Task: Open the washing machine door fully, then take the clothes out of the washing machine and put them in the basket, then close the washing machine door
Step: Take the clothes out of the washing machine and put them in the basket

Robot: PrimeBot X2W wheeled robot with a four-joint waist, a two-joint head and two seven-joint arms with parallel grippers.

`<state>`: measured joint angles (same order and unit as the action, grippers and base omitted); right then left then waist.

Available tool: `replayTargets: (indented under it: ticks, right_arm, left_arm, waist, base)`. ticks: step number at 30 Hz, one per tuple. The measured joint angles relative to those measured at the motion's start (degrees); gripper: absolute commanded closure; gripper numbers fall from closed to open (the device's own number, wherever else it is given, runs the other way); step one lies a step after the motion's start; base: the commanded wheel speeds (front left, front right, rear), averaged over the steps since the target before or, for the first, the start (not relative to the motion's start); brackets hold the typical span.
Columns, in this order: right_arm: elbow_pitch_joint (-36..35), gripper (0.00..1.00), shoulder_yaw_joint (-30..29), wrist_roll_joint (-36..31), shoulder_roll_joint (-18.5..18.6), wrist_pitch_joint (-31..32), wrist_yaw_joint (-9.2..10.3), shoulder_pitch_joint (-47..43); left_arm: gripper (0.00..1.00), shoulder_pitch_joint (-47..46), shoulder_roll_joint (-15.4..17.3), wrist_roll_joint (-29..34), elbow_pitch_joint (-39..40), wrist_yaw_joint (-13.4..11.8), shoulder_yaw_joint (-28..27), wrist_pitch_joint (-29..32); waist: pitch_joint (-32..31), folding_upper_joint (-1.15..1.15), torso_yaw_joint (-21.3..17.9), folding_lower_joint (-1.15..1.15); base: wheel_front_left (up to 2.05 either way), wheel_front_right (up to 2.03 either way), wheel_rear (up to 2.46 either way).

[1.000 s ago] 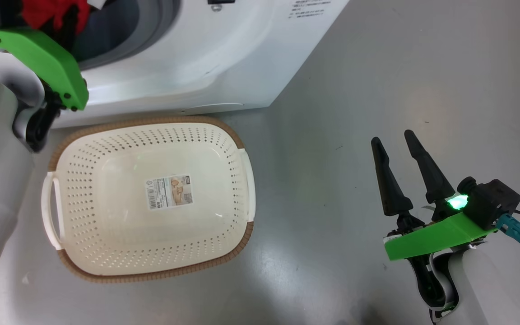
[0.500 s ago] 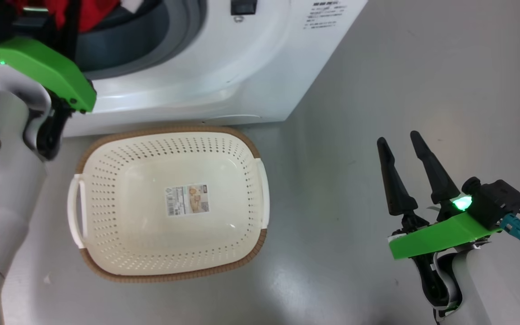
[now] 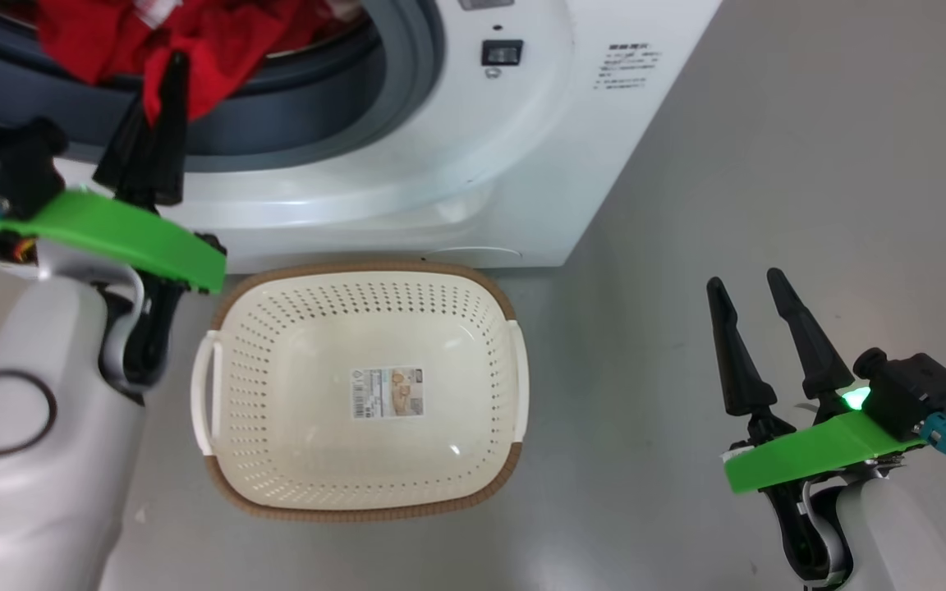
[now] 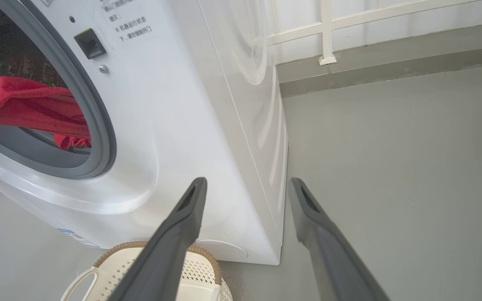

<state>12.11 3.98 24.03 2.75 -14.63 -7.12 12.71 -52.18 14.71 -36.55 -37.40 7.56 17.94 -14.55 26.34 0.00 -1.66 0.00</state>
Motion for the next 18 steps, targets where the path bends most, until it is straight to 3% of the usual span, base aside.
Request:
replayTargets:
  ticks: [7, 18]
  right_arm:
    - [0.03, 0.0, -0.76, -0.49, 0.0, 0.0, 0.0, -0.86]
    - [-0.15, 0.0, -1.51, -0.51, 0.0, 0.0, 0.0, -2.15]
  left_arm:
    - [1.0, 8.62, -3.12, 5.97, 12.87, 0.0, -8.09, 0.0]
    - [1.0, 19.01, -5.41, 9.96, 30.02, 0.0, -13.84, 0.0]
  waist:
    - [-2.29, 0.0, 2.02, 0.0]
    - [-3.6, 0.0, 2.36, 0.0]
  base:
    - [0.0, 0.0, 0.0]
    - [0.0, 0.0, 0.0]
